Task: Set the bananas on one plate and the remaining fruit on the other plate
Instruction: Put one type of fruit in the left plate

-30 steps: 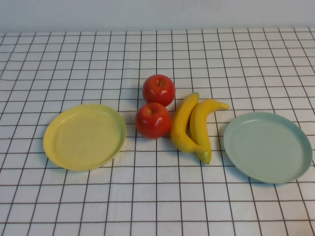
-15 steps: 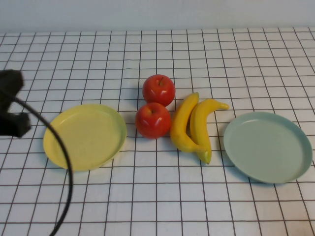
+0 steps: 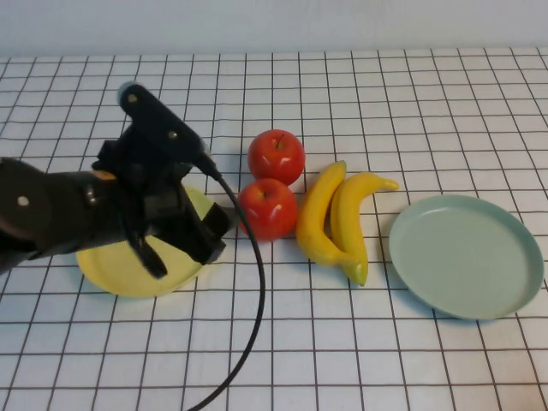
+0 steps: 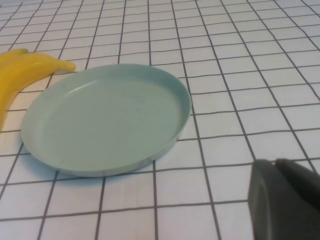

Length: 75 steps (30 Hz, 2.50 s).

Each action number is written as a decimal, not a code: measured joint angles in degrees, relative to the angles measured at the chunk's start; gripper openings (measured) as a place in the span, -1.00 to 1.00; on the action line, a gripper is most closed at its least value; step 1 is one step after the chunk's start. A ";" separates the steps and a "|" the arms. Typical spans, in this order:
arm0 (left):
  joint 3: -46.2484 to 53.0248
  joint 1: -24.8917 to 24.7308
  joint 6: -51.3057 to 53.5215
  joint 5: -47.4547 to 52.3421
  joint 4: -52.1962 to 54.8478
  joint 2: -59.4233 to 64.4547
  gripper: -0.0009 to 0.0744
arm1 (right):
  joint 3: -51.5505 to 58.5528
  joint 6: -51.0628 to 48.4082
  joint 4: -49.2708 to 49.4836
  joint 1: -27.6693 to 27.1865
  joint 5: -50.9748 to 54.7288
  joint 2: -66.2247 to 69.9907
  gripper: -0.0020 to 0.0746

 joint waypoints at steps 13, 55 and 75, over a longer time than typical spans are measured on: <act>-8.41 -1.58 3.61 -2.22 -2.84 14.21 0.80 | 0.00 0.00 0.00 0.00 0.00 0.00 -0.99; -21.45 -1.58 9.00 1.84 -14.33 31.56 0.80 | 0.00 0.00 0.00 0.00 0.00 0.00 -0.99; -21.56 -1.58 -9.09 3.21 6.54 30.50 0.80 | 0.00 0.00 0.00 0.00 0.00 0.00 -0.99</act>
